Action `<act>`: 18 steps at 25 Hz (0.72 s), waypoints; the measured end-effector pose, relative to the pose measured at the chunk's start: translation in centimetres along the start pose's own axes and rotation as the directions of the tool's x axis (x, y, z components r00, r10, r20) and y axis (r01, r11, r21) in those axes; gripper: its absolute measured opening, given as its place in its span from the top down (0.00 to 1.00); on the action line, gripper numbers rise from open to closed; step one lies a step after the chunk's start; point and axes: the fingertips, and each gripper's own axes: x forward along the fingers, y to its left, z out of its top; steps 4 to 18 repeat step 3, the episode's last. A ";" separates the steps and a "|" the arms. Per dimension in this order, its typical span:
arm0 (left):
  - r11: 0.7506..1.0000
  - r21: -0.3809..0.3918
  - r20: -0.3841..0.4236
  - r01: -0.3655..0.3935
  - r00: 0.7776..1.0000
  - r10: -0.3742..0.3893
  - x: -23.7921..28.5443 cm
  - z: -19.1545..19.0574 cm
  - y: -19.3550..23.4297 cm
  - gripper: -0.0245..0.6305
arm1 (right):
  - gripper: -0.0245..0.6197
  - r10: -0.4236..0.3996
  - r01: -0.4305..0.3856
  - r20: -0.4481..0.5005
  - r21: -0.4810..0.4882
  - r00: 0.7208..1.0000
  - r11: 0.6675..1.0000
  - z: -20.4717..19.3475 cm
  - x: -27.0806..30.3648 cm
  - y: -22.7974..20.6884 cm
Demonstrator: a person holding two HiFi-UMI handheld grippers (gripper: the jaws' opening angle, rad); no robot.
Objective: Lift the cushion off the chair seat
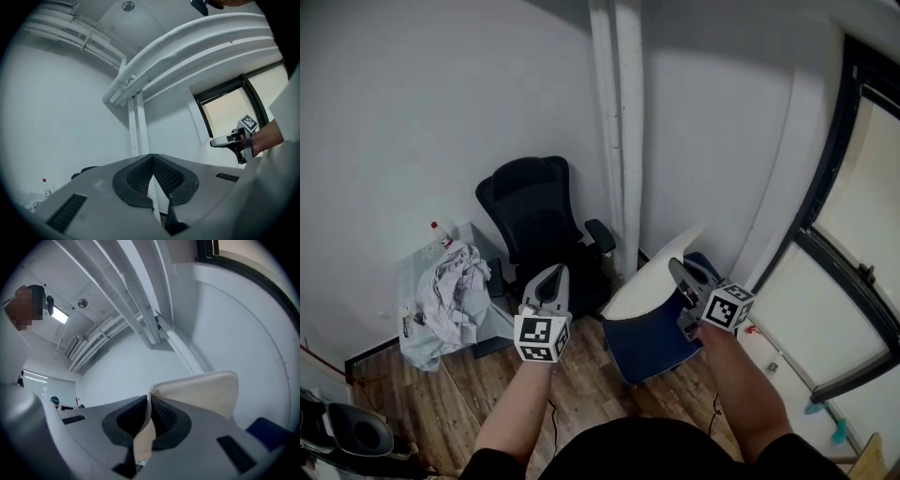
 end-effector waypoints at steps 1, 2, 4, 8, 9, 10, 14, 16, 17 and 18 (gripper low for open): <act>1.000 0.001 0.002 0.000 1.000 0.000 0.1 0.1 -0.1 0.96 | 0.92 0.002 -0.002 0.000 -0.001 1.000 1.000 0.0 0.0 0.0; 1.000 0.000 0.004 0.000 1.000 0.000 0.2 0.2 -0.2 0.96 | 0.92 0.004 -0.004 -0.001 -0.001 1.000 1.000 0.1 0.0 0.0; 1.000 0.000 0.006 0.000 1.000 0.000 0.3 0.3 -0.3 0.96 | 0.92 0.006 -0.006 -0.002 -0.002 1.000 1.000 0.1 0.0 0.0; 1.000 0.000 0.006 0.000 1.000 0.000 0.3 0.3 -0.3 0.96 | 0.92 0.006 -0.006 -0.002 -0.002 1.000 1.000 0.1 0.0 0.0; 1.000 0.000 0.006 0.000 1.000 0.000 0.3 0.3 -0.3 0.96 | 0.92 0.006 -0.006 -0.002 -0.002 1.000 1.000 0.1 0.0 0.0; 1.000 0.000 0.006 0.000 1.000 0.000 0.3 0.3 -0.3 0.96 | 0.92 0.006 -0.006 -0.002 -0.002 1.000 1.000 0.1 0.0 0.0; 1.000 0.000 0.006 0.000 1.000 0.000 0.3 0.3 -0.3 0.96 | 0.92 0.006 -0.006 -0.002 -0.002 1.000 1.000 0.1 0.0 0.0; 1.000 0.000 0.006 0.000 1.000 0.000 0.3 0.3 -0.3 0.96 | 0.92 0.006 -0.006 -0.002 -0.002 1.000 1.000 0.1 0.0 0.0; 1.000 0.000 0.006 0.000 1.000 0.000 0.3 0.3 -0.3 0.96 | 0.92 0.006 -0.006 -0.002 -0.002 1.000 1.000 0.1 0.0 0.0; 1.000 0.000 0.006 0.000 1.000 0.000 0.3 0.3 -0.3 0.96 | 0.92 0.006 -0.006 -0.002 -0.002 1.000 1.000 0.1 0.0 0.0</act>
